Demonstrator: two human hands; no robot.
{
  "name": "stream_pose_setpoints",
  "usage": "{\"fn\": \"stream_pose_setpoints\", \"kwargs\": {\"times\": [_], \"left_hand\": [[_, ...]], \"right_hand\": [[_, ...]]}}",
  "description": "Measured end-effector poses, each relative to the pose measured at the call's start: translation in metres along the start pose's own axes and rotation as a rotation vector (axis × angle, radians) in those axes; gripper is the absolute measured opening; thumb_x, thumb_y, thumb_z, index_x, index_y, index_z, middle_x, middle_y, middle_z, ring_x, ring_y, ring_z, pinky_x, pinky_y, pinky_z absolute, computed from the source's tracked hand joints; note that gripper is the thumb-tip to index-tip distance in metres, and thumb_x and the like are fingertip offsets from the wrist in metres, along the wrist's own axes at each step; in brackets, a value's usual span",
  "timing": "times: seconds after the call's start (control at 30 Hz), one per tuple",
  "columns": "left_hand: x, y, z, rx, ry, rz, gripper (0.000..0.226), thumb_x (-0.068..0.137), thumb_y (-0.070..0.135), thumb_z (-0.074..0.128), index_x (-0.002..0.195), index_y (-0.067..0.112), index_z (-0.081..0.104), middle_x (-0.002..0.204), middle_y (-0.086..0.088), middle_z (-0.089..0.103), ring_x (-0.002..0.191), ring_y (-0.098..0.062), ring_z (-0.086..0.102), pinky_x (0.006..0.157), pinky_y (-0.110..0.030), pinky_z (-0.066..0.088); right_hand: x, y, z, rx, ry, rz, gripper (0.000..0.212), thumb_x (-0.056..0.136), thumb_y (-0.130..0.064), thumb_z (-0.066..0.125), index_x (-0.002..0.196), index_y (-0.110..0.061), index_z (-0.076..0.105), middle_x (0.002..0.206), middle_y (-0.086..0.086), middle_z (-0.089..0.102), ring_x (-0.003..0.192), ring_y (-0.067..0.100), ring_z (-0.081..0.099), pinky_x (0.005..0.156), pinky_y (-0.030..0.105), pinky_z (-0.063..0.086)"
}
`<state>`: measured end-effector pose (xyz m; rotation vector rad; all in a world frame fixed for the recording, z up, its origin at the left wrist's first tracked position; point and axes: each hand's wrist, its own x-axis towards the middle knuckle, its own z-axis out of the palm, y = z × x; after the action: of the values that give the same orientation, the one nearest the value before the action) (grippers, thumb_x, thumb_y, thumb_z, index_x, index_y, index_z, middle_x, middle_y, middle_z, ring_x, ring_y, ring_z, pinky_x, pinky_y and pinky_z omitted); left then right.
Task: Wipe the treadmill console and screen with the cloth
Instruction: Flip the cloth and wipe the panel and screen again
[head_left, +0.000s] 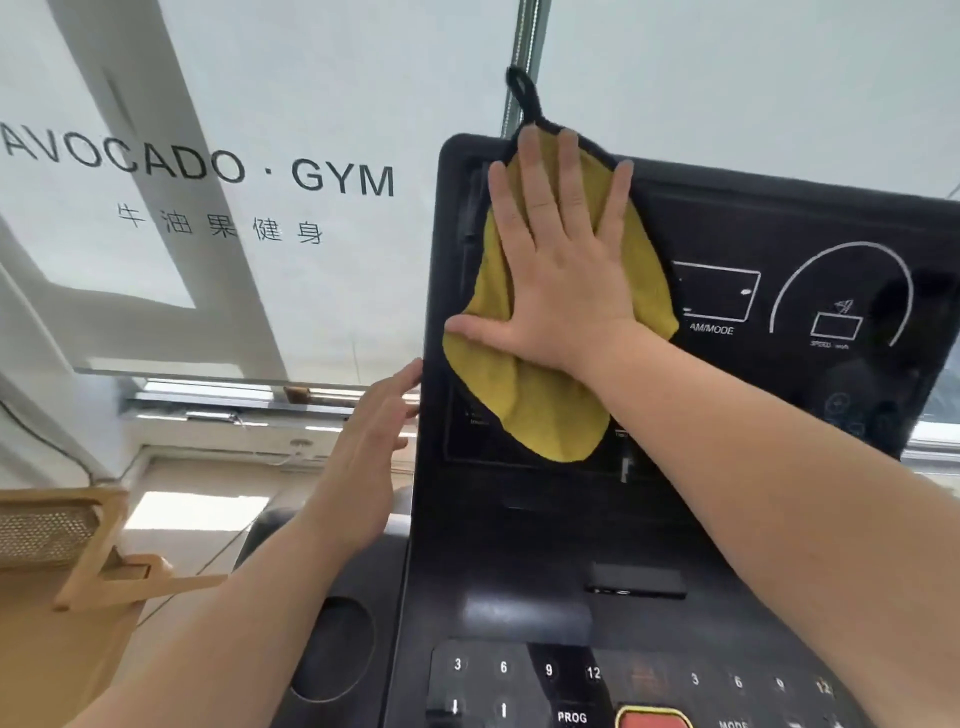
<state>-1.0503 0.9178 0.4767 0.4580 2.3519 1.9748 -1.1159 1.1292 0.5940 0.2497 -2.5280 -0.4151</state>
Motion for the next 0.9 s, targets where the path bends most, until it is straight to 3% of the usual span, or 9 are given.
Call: {"fn": "stream_pose_setpoints", "kwargs": {"times": [0.03,0.07,0.13,0.17,0.37,0.47,0.7,0.9], "left_hand": [[0.000,-0.003,0.000,-0.007,0.009,0.017,0.042,0.107,0.034,0.032,0.147,0.046,0.038,0.147,0.023,0.049,0.128,-0.004,0.054,0.107,-0.050,0.044],[0.000,-0.004,0.000,-0.048,0.026,0.013,0.042,0.105,0.047,0.033,0.147,0.049,0.036,0.145,0.022,0.051,0.126,-0.006,0.055,0.105,-0.049,0.045],[0.001,-0.003,0.003,-0.136,0.081,-0.008,0.067,0.083,0.086,0.032,0.144,0.058,0.033,0.142,0.020,0.054,0.125,-0.010,0.057,0.101,-0.044,0.044],[0.001,-0.002,0.005,-0.153,0.093,-0.015,0.077,0.073,0.095,0.032,0.142,0.062,0.032,0.141,0.020,0.054,0.124,-0.011,0.057,0.099,-0.042,0.044],[0.004,0.000,0.003,-0.155,0.063,-0.027,0.081,0.073,0.095,0.033,0.141,0.054,0.044,0.138,0.019,0.059,0.125,-0.010,0.057,0.103,-0.049,0.046],[0.002,0.005,-0.001,-0.183,0.006,-0.061,0.085,0.068,0.098,0.033,0.138,0.052,0.050,0.140,0.017,0.058,0.128,-0.008,0.055,0.107,-0.052,0.045],[-0.006,0.009,-0.003,-0.160,-0.042,-0.025,0.116,0.060,0.102,0.042,0.151,0.030,0.036,0.152,0.006,0.046,0.134,-0.005,0.049,0.111,-0.048,0.044],[-0.014,-0.002,0.000,-0.234,-0.035,-0.026,0.107,0.069,0.097,0.041,0.153,0.031,0.034,0.152,0.013,0.049,0.140,-0.007,0.045,0.111,-0.048,0.042]], "right_hand": [[0.001,-0.001,0.000,-0.019,0.000,-0.056,0.128,0.074,-0.100,0.026,0.165,-0.014,-0.002,0.172,0.017,-0.007,0.157,0.044,-0.007,0.117,0.077,0.001],[-0.001,-0.004,0.001,-0.037,0.000,-0.113,0.125,0.076,-0.099,0.026,0.165,-0.015,-0.002,0.172,0.016,-0.008,0.157,0.043,-0.008,0.117,0.077,0.001],[-0.013,-0.012,0.010,-0.063,-0.003,-0.228,0.118,0.080,-0.096,0.024,0.165,-0.018,-0.004,0.173,0.013,-0.009,0.157,0.042,-0.011,0.117,0.077,-0.001],[-0.024,-0.017,0.016,-0.064,-0.010,-0.285,0.115,0.082,-0.094,0.024,0.164,-0.019,-0.006,0.173,0.012,-0.010,0.157,0.041,-0.012,0.116,0.077,-0.002],[-0.116,-0.037,0.066,-0.077,-0.081,-0.616,0.099,0.092,-0.081,0.032,0.166,-0.022,0.002,0.173,0.006,-0.006,0.158,0.035,-0.012,0.119,0.070,-0.015],[-0.116,-0.018,0.066,-0.073,-0.083,-0.737,0.095,0.093,-0.079,0.034,0.166,-0.024,0.006,0.174,0.002,-0.001,0.159,0.030,-0.010,0.122,0.064,-0.015],[0.012,0.045,-0.005,-0.144,0.029,-0.501,0.111,0.083,-0.094,0.026,0.166,-0.023,0.006,0.174,0.008,0.003,0.159,0.036,-0.001,0.122,0.068,-0.008],[0.025,0.032,-0.009,-0.173,0.057,-0.400,0.120,0.078,-0.098,0.024,0.166,-0.018,0.003,0.173,0.012,-0.001,0.157,0.044,-0.003,0.121,0.072,-0.001]]}}
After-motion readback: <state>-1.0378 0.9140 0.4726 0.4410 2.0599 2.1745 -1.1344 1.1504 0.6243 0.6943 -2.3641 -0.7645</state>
